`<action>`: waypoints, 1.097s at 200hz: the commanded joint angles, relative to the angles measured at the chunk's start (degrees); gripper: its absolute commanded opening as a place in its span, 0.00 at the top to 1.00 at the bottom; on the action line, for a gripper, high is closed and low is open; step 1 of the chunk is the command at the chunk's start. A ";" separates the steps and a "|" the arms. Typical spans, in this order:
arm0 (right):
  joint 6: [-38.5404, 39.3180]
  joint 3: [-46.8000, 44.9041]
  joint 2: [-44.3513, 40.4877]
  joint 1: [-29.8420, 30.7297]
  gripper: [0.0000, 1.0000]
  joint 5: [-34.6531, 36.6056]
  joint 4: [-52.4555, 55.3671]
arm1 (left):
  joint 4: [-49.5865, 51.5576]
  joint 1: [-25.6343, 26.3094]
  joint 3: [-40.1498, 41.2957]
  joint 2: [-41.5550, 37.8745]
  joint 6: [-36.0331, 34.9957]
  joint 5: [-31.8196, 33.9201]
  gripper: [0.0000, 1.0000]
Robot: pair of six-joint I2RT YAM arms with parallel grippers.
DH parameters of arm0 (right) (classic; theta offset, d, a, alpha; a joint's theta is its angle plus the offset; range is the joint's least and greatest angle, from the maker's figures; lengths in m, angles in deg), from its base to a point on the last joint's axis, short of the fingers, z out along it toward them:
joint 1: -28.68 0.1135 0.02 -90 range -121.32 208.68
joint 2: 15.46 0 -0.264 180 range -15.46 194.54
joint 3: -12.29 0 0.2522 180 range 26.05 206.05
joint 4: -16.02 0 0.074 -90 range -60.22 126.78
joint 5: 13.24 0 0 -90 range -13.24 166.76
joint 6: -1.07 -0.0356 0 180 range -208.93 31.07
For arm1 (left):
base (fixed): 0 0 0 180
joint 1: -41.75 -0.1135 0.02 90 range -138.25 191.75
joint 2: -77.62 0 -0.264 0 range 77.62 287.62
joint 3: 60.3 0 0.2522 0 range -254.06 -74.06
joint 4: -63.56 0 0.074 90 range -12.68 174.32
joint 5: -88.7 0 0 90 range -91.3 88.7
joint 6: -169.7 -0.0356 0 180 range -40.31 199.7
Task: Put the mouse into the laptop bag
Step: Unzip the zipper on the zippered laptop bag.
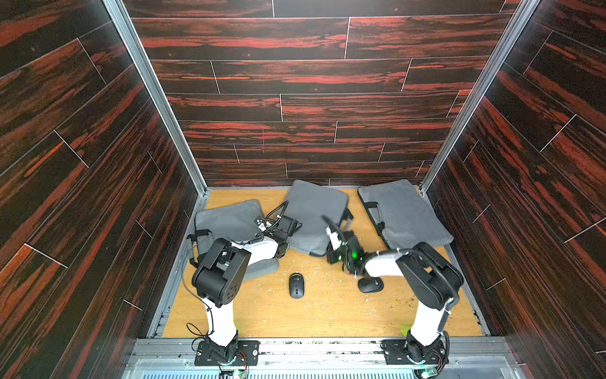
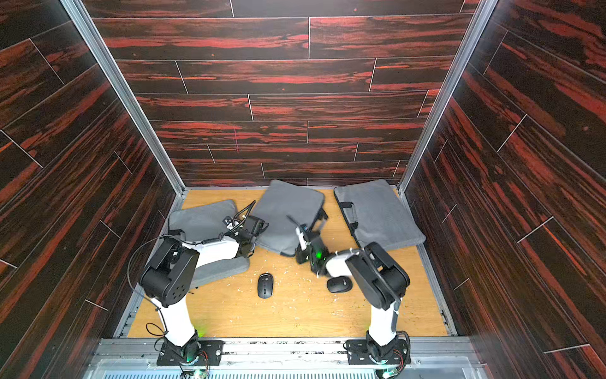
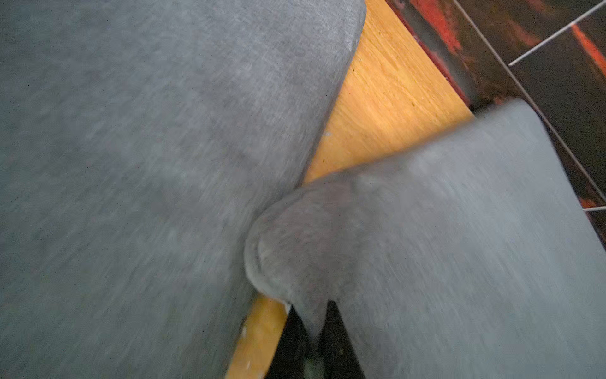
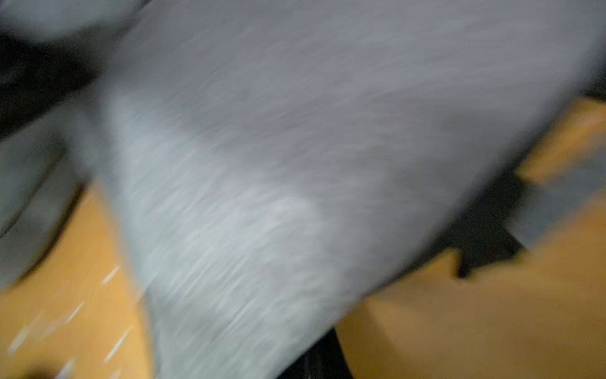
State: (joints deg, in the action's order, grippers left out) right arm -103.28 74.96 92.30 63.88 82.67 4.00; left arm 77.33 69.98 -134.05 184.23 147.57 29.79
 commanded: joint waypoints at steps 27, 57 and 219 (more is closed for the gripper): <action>-2.00 4.11 2.38 -3.30 1.00 1.36 0.93 | 0.33 1.65 -0.64 -0.48 -0.02 0.59 0.17; -1.91 3.50 2.11 -3.30 1.00 1.20 0.82 | 2.24 1.48 -3.07 2.90 0.66 1.00 0.00; 7.83 -13.40 -6.55 1.69 1.00 -5.10 -11.23 | 9.86 1.10 -8.85 10.22 7.36 1.48 1.00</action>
State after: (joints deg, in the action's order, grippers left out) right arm -99.85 65.60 89.64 62.35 80.57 -3.32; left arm 84.68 71.62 -143.82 192.67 153.30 32.45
